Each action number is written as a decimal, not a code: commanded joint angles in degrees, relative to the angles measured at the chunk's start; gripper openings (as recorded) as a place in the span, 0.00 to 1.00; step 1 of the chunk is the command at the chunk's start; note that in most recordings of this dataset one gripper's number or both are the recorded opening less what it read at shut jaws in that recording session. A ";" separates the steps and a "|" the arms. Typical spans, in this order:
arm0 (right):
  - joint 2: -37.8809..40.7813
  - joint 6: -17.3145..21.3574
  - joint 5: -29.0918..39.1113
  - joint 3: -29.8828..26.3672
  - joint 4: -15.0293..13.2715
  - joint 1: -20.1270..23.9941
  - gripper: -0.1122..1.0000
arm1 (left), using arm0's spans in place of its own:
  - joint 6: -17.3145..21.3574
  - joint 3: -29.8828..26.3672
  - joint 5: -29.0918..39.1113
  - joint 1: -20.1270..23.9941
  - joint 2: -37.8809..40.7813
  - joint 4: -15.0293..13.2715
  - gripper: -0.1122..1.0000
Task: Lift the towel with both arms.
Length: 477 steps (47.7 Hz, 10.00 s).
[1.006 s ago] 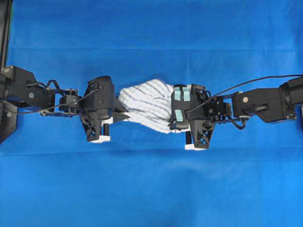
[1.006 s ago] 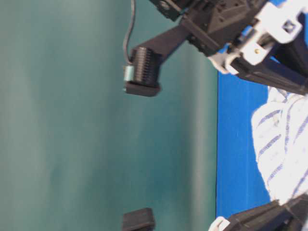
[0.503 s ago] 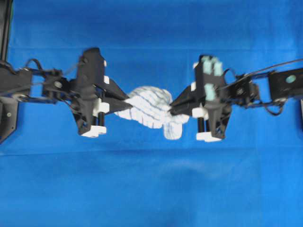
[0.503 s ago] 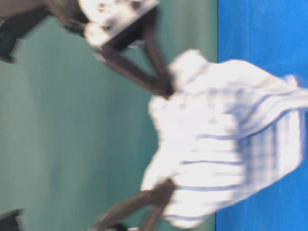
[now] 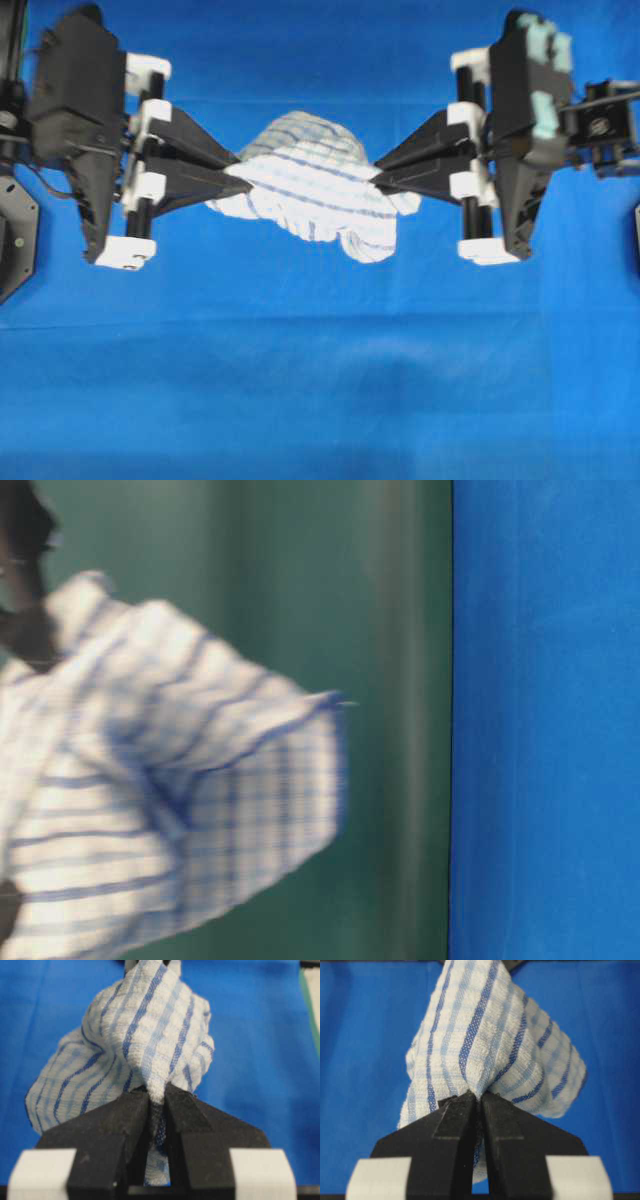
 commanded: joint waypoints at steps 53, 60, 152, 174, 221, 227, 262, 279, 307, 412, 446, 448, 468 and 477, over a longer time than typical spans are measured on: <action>-1.49 0.26 5.45 -5.27 -4.22 -3.43 0.67 | 4.83 -3.25 2.99 1.76 -1.85 0.09 0.93; -0.79 1.85 4.57 -2.11 -4.04 -3.08 0.67 | 4.83 -0.79 1.93 0.00 -0.88 0.00 0.93; 35.07 5.54 -20.65 11.16 -2.99 4.04 0.35 | 0.44 13.97 -25.75 -9.58 37.88 -0.26 0.63; 28.04 5.54 -16.52 10.37 -2.99 4.04 0.11 | 0.53 10.90 -16.44 -9.14 29.09 -0.18 0.11; 2.11 4.92 15.91 -13.80 -12.13 1.58 0.11 | 1.32 -10.55 14.41 1.14 1.67 0.26 0.11; 2.02 4.83 18.28 -17.23 -13.01 1.49 0.11 | 1.49 -14.77 16.79 2.11 1.05 0.35 0.11; 2.02 4.57 22.85 -21.97 -13.71 0.88 0.12 | 3.96 -19.60 17.58 4.83 1.32 0.79 0.15; 2.02 4.75 23.29 -21.45 -14.85 -0.97 0.62 | 5.27 -19.16 16.35 4.83 1.49 0.79 0.90; 2.02 10.90 20.74 -9.49 -15.91 -0.88 0.68 | 4.92 -8.17 5.01 4.31 4.04 0.62 0.88; 29.88 30.15 -10.99 13.18 -14.94 3.52 0.17 | 4.22 6.86 -22.32 1.49 40.43 0.26 0.13; 8.70 29.18 6.24 4.48 -18.46 2.81 0.17 | 4.39 0.00 1.67 1.49 17.14 0.26 0.13; 7.91 29.09 7.38 3.60 -18.98 2.81 0.17 | 4.39 -1.14 3.52 1.49 15.73 0.26 0.13; 2.81 23.03 19.95 -9.32 -22.50 2.81 0.17 | 4.66 -10.55 16.08 3.25 5.89 0.53 0.13; 2.64 19.25 21.18 -14.77 -22.41 2.81 0.17 | 4.83 -14.06 17.93 5.01 3.16 0.62 0.13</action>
